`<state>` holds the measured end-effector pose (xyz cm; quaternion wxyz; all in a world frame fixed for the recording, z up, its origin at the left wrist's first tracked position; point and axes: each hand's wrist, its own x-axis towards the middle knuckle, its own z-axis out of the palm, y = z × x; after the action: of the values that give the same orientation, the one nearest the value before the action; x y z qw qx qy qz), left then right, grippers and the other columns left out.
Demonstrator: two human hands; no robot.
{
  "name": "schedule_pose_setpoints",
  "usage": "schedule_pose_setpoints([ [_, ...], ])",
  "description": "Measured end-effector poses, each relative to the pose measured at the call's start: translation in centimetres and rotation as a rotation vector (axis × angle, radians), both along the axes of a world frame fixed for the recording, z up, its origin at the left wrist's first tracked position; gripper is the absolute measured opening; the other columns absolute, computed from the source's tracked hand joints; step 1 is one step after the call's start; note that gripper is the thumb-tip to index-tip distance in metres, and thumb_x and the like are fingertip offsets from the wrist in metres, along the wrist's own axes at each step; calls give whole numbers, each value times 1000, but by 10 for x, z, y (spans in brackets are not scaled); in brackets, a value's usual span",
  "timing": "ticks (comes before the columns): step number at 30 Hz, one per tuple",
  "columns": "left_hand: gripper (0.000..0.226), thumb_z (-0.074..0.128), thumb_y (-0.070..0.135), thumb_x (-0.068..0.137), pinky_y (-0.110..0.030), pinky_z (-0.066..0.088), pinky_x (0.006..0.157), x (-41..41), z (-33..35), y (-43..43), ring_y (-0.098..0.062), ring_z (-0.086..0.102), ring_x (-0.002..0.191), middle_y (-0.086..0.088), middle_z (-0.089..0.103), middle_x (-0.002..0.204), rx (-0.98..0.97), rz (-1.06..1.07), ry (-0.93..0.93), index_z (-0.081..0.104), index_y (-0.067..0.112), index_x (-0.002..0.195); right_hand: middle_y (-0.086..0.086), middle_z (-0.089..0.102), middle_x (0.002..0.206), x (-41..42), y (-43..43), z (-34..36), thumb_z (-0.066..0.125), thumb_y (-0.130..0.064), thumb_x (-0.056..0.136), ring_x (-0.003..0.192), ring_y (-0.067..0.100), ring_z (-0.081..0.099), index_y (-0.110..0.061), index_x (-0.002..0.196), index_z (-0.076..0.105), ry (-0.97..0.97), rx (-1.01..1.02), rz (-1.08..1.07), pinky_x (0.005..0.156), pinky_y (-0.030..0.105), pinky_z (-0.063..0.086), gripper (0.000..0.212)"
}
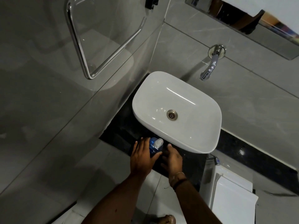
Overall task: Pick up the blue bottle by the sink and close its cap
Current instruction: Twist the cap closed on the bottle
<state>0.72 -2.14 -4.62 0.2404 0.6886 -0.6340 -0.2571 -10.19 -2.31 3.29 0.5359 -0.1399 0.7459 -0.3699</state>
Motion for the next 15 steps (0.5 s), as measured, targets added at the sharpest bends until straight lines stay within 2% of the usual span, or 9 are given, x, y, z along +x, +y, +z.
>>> schedule_pose_setpoints([
  [3,86,62,69,85,-40,51,103,0,1,1,-25,58,129,-8,59,144,84,12,47,43,15,149,13,75,127,0,0,-9,53,-47,104,112,31,71,-20,126,70,-262,132,-21,87,43,58,39],
  [5,87,58,71,87,-36,55,95,0,2,1,-23,61,124,-5,56,146,137,0,59,37,19,153,15,75,128,3,-2,-14,54,-44,104,106,30,73,-17,135,67,-293,130,-33,73,38,60,43],
  [7,87,58,70,88,-35,55,94,0,4,1,-23,61,124,-5,54,147,146,-3,61,35,18,154,15,74,128,5,-3,-18,54,-40,104,105,29,74,-17,138,64,-279,119,-43,70,36,59,42],
  [10,87,58,67,89,-35,53,98,-2,5,0,-24,58,129,-7,52,150,162,0,82,32,17,155,18,74,129,4,-4,-23,55,-37,105,115,34,71,-14,138,64,-258,84,-38,78,37,60,41],
  [12,87,57,66,90,-37,52,101,-1,8,-3,-25,55,132,-7,49,153,173,-3,102,29,17,156,18,74,128,4,-6,-27,56,-35,105,119,35,70,-12,137,66,-246,54,-38,92,43,61,41],
  [15,86,60,63,90,-39,51,101,6,15,-11,-27,55,132,-7,48,153,147,24,124,29,19,156,16,73,132,12,-17,-28,55,-33,105,126,34,67,-12,136,67,-244,15,-31,109,51,53,39],
])
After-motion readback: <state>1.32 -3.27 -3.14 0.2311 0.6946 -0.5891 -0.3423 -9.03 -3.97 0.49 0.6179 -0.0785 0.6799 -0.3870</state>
